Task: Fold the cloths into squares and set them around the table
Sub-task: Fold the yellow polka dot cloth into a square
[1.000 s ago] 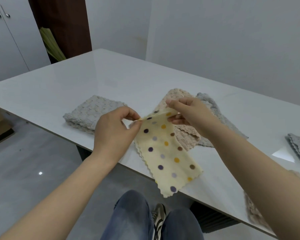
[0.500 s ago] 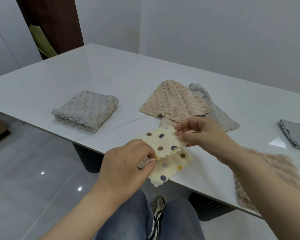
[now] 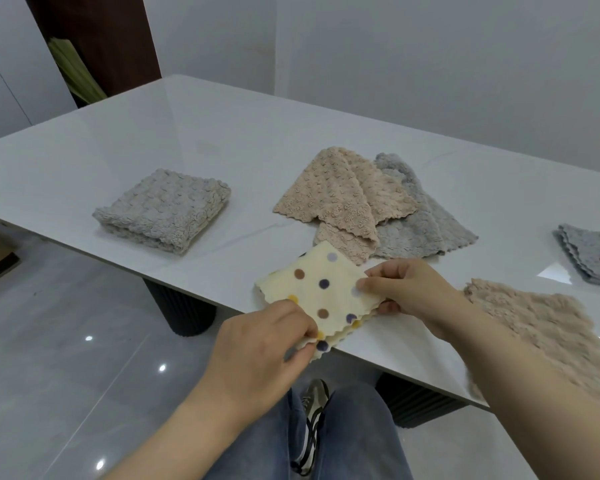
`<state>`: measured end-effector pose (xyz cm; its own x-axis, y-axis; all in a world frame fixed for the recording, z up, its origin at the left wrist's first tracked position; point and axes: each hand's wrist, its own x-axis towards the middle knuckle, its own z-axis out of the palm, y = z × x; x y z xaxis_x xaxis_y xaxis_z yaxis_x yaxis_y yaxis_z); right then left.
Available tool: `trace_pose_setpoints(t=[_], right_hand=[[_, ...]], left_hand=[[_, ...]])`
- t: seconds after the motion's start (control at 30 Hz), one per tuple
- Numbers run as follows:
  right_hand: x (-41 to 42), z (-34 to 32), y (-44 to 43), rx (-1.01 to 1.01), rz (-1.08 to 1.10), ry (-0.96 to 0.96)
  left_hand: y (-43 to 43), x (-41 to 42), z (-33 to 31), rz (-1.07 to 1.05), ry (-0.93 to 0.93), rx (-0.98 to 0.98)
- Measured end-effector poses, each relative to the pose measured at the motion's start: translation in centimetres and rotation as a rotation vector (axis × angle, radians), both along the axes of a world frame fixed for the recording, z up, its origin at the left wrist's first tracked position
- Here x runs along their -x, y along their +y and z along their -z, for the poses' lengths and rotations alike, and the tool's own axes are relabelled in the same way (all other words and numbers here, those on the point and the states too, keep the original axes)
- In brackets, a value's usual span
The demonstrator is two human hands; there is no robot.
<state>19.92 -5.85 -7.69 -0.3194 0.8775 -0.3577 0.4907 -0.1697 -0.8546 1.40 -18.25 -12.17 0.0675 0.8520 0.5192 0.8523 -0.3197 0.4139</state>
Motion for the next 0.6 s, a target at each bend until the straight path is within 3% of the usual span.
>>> trace_pose_setpoints(t=[0.6], right_hand=[[-0.3,0.6,0.1,-0.08,0.041,-0.055]], left_hand=[[-0.2,-0.2,1.1,0.08,0.044,-0.043]])
